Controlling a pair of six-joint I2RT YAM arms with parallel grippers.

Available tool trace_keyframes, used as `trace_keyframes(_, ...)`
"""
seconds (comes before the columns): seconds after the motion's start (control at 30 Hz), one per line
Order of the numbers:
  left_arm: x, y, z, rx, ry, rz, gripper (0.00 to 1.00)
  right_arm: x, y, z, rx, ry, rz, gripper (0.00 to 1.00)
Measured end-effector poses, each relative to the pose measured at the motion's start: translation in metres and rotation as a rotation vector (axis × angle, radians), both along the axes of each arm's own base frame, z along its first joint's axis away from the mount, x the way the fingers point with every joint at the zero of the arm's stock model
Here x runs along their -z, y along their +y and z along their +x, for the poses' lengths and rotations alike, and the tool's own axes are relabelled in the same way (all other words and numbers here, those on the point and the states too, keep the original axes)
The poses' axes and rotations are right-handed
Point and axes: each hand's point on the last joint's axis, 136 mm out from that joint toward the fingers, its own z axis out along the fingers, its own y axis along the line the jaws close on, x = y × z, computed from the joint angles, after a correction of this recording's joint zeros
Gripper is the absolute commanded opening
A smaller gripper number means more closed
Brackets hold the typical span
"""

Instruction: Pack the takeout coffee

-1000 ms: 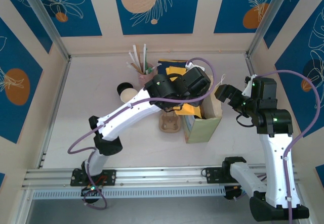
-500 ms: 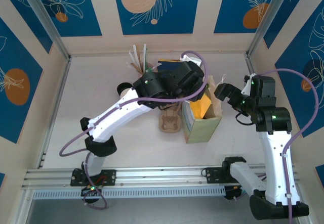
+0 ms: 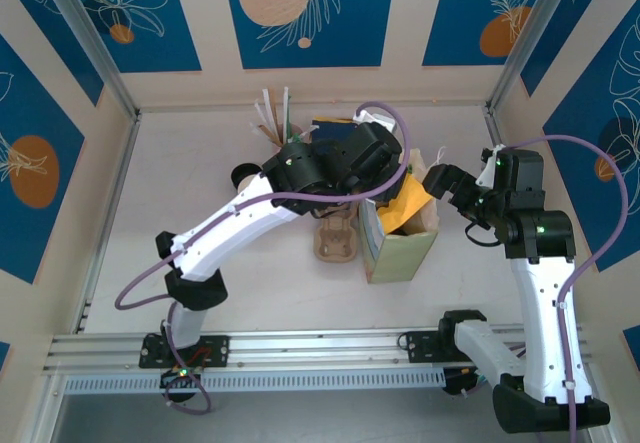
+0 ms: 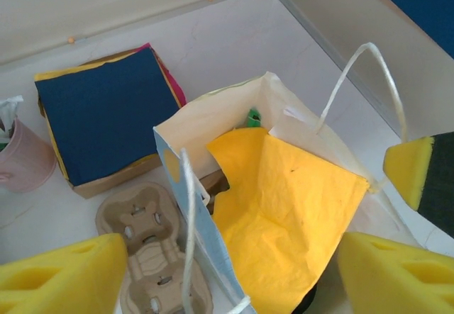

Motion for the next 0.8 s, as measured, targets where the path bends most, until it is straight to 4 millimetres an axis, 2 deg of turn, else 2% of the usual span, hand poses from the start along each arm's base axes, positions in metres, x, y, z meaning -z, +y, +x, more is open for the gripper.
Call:
trace_keyframes(0.23, 0.010, 0.023, 0.016, -0.048, 0.025, 0.032, 1.00, -0.010, 0.002, 0.002, -0.010, -0.016, 0.008, 0.99)
trace_keyframes(0.37, 0.014, 0.047, 0.030, -0.097, 0.040, 0.052, 1.00, -0.027, 0.002, 0.005, -0.015, -0.056, 0.003, 0.99)
trace_keyframes(0.6, 0.020, 0.103, 0.052, -0.200, 0.067, 0.058, 1.00, -0.053, -0.001, 0.017, -0.023, -0.097, -0.031, 0.99)
trace_keyframes(0.8, 0.036, 0.160, 0.072, -0.313, 0.101, 0.050, 1.00, -0.064, -0.015, 0.042, 0.011, -0.095, -0.078, 0.99)
